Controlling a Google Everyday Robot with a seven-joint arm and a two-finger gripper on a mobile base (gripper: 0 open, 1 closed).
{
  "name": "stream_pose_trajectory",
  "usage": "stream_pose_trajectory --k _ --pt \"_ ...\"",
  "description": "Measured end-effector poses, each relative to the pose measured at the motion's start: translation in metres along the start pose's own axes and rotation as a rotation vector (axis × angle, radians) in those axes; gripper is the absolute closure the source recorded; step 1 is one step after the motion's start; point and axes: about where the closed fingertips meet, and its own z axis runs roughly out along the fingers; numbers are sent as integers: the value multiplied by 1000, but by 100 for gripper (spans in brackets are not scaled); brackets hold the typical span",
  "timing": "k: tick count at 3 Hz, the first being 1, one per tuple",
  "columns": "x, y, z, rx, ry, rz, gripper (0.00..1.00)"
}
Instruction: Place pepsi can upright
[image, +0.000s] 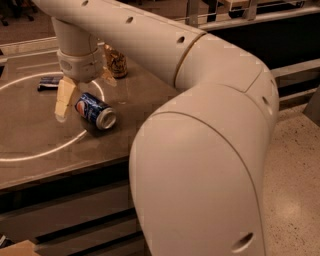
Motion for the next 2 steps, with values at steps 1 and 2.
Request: stream_pose_trajectory --k 1,2 --pt "-8 9 10 -16 13 -8 0" --pt "-8 9 19 -31 24 4 16"
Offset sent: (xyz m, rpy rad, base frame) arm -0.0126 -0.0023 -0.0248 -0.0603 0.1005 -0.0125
